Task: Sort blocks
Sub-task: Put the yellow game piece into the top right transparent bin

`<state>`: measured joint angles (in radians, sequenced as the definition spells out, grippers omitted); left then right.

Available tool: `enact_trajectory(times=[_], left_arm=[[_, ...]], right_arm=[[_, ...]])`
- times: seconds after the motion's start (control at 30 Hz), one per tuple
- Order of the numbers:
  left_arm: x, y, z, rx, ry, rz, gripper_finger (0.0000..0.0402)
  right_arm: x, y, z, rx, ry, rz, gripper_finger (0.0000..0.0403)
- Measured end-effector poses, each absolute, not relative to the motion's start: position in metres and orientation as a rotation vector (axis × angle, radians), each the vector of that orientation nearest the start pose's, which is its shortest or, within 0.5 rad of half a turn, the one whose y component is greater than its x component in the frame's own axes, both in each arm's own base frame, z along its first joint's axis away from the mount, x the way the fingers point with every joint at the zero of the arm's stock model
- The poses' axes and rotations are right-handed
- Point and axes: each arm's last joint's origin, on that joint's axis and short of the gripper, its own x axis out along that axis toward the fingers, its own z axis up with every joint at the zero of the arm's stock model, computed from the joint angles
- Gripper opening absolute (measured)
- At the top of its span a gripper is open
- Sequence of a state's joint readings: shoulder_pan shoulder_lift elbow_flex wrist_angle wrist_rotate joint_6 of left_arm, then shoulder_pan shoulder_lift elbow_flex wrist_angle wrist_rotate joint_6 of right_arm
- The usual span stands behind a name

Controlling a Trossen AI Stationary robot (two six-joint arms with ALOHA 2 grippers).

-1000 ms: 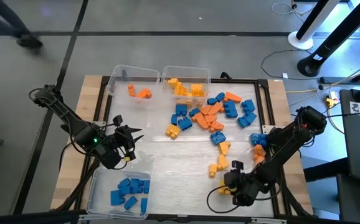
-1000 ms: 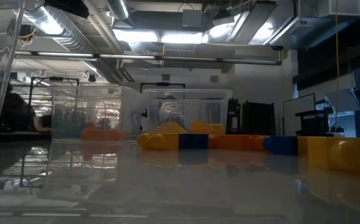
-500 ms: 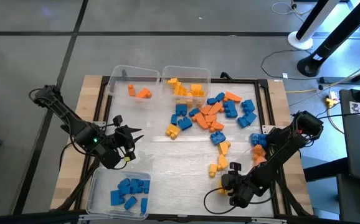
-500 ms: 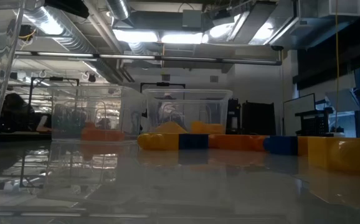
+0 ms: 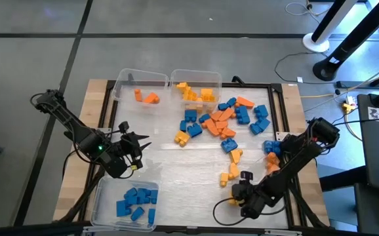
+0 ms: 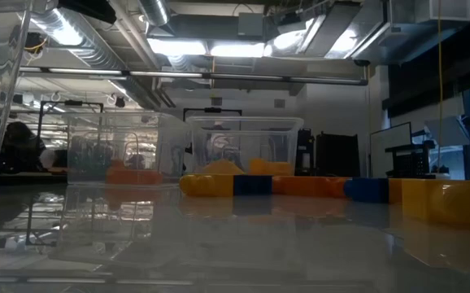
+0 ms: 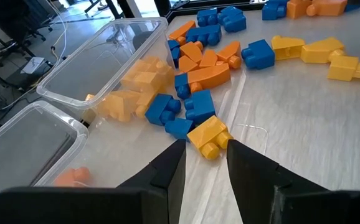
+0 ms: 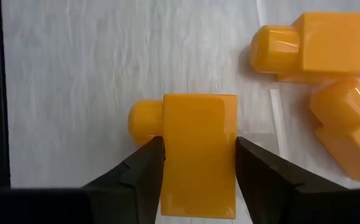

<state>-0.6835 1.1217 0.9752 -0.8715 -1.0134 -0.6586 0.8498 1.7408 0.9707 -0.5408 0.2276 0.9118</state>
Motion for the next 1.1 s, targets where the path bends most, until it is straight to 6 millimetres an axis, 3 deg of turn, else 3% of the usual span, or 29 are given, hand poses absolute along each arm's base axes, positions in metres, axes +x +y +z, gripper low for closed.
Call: enact_trajectory(times=[0.87,1.1], left_arm=[[0.1707,-0.1073,0.2942,0.138,0.529,0.491,0.0107],[0.1707,-0.1074,0.2942,0.138,0.529,0.490,0.0107]], right_arm=[[0.2155,0.2234,0.1431,0.151,1.214,-0.024,0.0185],[0.2158,0.2233,0.1413,0.161,1.226,-0.022,0.0238]])
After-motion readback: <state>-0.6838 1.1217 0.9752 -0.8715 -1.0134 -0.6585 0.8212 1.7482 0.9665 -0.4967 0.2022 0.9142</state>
